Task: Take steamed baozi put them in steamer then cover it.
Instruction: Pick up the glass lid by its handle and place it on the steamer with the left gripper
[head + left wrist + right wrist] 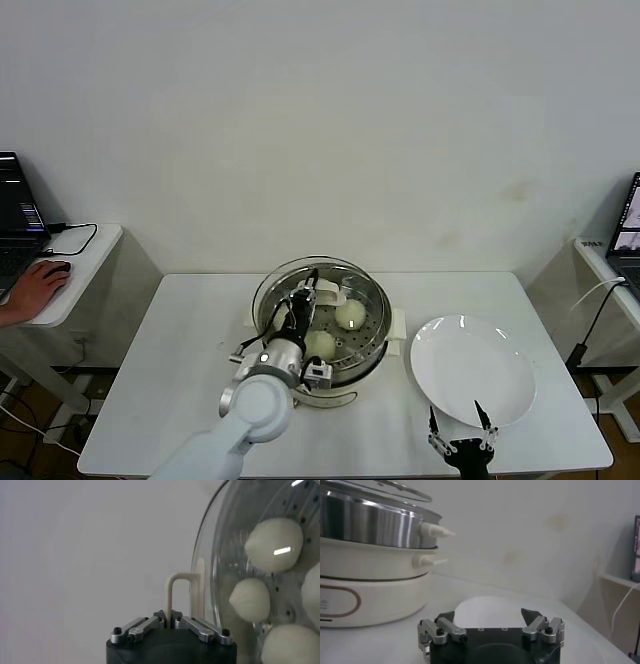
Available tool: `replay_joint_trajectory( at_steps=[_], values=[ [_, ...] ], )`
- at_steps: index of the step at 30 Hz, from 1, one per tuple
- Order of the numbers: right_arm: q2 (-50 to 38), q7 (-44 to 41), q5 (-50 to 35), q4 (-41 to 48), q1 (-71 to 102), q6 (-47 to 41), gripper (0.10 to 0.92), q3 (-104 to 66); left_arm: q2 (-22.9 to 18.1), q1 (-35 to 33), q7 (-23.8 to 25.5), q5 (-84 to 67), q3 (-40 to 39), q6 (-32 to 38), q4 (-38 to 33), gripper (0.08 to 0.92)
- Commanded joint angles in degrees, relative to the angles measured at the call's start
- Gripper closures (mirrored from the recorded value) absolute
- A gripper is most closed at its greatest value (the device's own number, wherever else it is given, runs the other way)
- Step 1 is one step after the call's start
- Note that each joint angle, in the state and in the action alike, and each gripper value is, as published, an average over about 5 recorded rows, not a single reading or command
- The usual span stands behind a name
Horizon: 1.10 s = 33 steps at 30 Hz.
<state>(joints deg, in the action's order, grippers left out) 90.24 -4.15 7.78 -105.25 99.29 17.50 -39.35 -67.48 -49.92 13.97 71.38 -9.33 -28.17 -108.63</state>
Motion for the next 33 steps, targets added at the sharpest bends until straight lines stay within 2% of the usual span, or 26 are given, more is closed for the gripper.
replay_joint_trajectory(
  at_steps=[1,33],
  values=[
    [0.1,0.0,0.0,0.3,-0.1,-0.1,0.203,0.3,-2.1,0.6,0.4,-0.1,-1.5,-0.2,1.3,0.858],
    [0.0,-0.3,0.6,1.1,0.1,0.3,0.203,0.8,-2.0,0.2,-1.0,-0.5,-1.1,0.7,3.2,0.858]
  ],
)
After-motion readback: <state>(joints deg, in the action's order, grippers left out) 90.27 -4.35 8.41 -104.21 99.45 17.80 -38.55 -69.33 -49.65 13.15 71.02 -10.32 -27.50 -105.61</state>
